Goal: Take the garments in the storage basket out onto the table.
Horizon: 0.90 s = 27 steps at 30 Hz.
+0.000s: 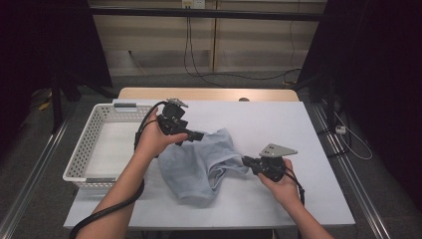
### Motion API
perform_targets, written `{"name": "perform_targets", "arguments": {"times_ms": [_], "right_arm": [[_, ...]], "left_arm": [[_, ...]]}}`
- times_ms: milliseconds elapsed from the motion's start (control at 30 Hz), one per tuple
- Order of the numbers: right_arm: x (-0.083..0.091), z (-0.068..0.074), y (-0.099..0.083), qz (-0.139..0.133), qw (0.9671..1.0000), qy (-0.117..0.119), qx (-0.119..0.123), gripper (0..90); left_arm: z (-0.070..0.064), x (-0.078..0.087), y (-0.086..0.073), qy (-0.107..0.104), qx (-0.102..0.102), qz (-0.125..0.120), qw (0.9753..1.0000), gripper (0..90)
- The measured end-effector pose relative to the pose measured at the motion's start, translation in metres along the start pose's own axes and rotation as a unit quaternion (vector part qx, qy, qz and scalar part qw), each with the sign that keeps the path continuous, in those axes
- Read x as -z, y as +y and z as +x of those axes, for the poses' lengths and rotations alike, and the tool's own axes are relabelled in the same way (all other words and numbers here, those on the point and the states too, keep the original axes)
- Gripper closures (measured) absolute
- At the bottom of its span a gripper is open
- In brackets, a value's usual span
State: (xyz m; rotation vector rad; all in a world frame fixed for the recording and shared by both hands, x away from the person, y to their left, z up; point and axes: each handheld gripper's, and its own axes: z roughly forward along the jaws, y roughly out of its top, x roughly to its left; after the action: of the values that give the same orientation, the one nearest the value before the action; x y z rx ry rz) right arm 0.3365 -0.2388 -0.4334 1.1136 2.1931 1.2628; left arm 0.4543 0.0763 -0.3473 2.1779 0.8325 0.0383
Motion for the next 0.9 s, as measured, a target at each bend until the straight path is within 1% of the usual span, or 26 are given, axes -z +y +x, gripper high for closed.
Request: {"name": "perform_targets", "arguments": {"times_ms": [200,333,433,500,667,833,900], "right_arm": [[0.021,-0.02,0.017,-0.03,0.9992,-0.022,-0.013,87.7],[0.028,-0.029,0.021,-0.039,0.9986,-0.031,-0.017,87.7],[0.031,-0.033,0.022,-0.043,0.9982,-0.037,-0.021,87.7],[0.031,-0.035,0.023,-0.044,0.998,-0.036,-0.026,87.7],[0.029,-0.038,0.026,-0.046,0.998,-0.037,-0.02,87.7],[0.029,-0.045,0.03,-0.048,0.9977,-0.039,-0.029,87.7],[0.029,-0.047,0.033,-0.05,0.9975,-0.044,-0.024,87.7]], "left_arm": [[-0.003,0.0,-0.005,-0.003,0.0,-0.002,1.0,16.0],[-0.005,-0.002,-0.009,-0.007,0.001,-0.003,1.0,15.9],[-0.007,-0.003,-0.011,-0.01,0.001,-0.004,0.9999,16.0],[-0.007,-0.004,-0.013,-0.012,0.0,-0.004,0.9999,15.9],[-0.01,-0.006,-0.017,-0.016,-0.002,-0.005,0.9999,15.9],[-0.011,-0.009,-0.021,-0.019,-0.004,-0.001,0.9998,15.7],[-0.011,-0.01,-0.022,-0.021,-0.004,-0.002,0.9998,15.7]]}}
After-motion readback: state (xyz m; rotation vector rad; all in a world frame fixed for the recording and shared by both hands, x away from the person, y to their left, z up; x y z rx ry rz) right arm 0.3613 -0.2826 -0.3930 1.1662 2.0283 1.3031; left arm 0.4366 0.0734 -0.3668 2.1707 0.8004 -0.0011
